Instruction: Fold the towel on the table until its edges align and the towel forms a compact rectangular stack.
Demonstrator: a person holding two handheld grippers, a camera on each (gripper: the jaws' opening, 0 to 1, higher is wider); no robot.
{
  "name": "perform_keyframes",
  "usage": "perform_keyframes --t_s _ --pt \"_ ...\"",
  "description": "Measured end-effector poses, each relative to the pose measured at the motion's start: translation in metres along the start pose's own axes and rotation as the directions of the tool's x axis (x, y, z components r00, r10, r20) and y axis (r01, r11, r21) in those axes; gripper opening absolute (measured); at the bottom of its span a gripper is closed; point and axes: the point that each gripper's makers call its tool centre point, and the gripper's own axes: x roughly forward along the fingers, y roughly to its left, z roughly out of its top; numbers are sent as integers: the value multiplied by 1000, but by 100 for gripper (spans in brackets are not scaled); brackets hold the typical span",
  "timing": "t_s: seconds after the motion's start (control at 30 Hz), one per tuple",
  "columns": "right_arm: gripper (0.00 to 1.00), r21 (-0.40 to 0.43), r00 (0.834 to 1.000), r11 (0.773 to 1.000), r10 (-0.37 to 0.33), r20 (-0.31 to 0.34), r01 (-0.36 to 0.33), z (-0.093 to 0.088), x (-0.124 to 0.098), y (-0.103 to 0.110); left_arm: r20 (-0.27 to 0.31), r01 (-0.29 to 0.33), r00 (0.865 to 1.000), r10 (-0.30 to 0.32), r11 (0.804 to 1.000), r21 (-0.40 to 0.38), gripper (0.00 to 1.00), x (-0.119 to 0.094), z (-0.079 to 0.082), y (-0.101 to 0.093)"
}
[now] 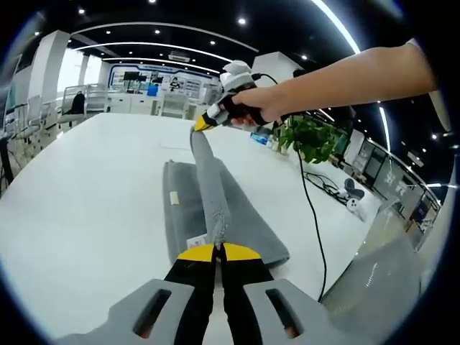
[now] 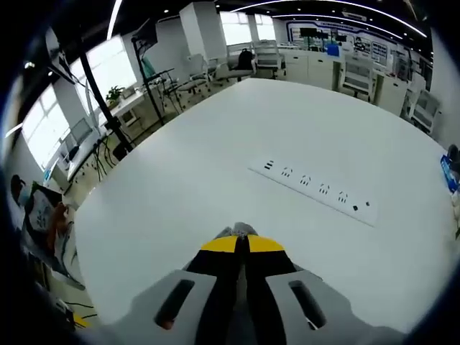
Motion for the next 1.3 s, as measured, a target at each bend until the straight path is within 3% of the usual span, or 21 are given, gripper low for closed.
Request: perform_keyframes --t_s 0.2,0.27,0.67,0.9,1.1,1.17,1.3 --pt "0 -18 1000 1000 17 -17 -18 -5 14 8 -51 30 998 -30 1000 0 2 2 -10 -1" --pt "0 -25 1000 999 21 -16 -21 -5 17 9 -60 28 998 -26 999 31 2 2 -11 0" --pt "1 -46 999 998 31 -31 -32 -15 39 17 -128 26 992 -19 998 56 2 13 -33 20" --pt "1 -55 999 998 31 -34 -33 -20 55 22 -159 31 987 -23 999 44 2 16 -44 24" --pt "2 -122 999 992 17 -41 -22 -23 67 21 -204 32 979 -27 999 19 3 22 -55 29" --pt "4 -125 999 992 20 -30 -24 -22 66 22 -219 33 975 -26 999 27 3 23 -59 33" --pt "16 -124 999 992 -9 36 13 -10 67 14 -231 26 973 -17 999 34 5 21 -61 36"
